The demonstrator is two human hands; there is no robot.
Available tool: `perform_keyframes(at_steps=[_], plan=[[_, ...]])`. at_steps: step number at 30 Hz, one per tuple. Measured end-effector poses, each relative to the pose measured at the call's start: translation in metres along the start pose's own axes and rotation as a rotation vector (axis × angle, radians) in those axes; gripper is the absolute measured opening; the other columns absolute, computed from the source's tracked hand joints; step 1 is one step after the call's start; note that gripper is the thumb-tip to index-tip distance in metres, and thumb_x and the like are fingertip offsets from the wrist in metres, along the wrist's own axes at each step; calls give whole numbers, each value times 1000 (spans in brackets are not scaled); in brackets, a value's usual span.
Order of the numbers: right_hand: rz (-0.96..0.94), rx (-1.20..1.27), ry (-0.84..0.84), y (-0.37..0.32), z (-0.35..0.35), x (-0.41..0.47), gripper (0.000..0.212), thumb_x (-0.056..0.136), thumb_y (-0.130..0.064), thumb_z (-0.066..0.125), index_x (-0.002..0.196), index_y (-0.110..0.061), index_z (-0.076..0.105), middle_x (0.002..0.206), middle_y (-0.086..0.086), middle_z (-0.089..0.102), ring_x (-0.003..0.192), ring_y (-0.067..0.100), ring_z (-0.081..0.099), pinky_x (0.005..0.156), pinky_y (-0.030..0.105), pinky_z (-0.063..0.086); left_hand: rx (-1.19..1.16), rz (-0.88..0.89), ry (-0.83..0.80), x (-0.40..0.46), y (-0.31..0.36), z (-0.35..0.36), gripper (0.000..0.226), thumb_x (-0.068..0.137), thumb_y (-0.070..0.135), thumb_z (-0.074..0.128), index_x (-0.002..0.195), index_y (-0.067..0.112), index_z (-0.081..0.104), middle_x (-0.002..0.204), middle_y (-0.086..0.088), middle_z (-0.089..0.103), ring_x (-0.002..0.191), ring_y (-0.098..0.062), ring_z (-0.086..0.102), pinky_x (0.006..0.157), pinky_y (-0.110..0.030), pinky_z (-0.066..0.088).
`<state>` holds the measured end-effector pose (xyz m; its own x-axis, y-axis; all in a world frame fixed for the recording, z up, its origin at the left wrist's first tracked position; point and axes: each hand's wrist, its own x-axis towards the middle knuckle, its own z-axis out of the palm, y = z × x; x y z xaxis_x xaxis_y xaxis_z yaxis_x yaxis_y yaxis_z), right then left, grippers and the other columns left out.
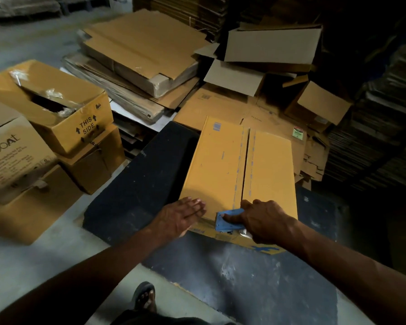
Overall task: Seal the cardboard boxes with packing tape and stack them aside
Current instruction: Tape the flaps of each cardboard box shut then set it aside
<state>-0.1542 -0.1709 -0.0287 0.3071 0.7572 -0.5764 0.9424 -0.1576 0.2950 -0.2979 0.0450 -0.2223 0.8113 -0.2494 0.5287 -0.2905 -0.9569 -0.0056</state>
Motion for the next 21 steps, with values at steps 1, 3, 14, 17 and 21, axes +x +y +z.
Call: perform_keyframes(at_steps=[1, 3, 14, 17, 21], plan=[[-1, 7, -17, 2, -2, 1, 80, 102, -32, 57, 159, -53, 6, 132, 10, 46, 110, 32, 57, 74, 41, 48, 13, 32, 13, -1, -3, -1, 45, 91, 16, 70, 136, 7, 67, 142, -11, 64, 130, -25, 62, 115, -41, 43], [-4, 43, -49, 7, -3, 2, 77, 102, -31, 59, 158, -54, 12, 127, 9, 48, 109, 31, 58, 76, 43, 51, 8, 56, 33, -1, -6, -6, 50, 89, 15, 73, 137, 6, 66, 144, -11, 62, 133, -25, 60, 113, -42, 46], [105, 147, -167, 58, 56, -48, 83, 95, -32, 69, 155, -58, 19, 122, 2, 52, 102, 21, 56, 78, 40, 55, -9, 71, 111, 0, -5, -6, 37, 102, 11, 61, 139, 4, 64, 145, -13, 61, 134, -26, 59, 114, -44, 46], [112, 140, -139, 63, 58, -50, 80, 96, -33, 66, 153, -62, 19, 122, 1, 53, 106, 23, 58, 72, 38, 51, -29, 79, 95, 1, -8, -9, 37, 104, 12, 60, 141, 4, 62, 147, -12, 59, 137, -26, 57, 113, -45, 48], [120, 162, -149, 69, 65, -63, 77, 96, -33, 66, 151, -64, 22, 122, -2, 54, 109, 23, 59, 71, 37, 50, -99, 73, 50, 1, -9, -12, 39, 104, 8, 58, 142, 5, 60, 151, -11, 55, 141, -25, 52, 117, -46, 43]])
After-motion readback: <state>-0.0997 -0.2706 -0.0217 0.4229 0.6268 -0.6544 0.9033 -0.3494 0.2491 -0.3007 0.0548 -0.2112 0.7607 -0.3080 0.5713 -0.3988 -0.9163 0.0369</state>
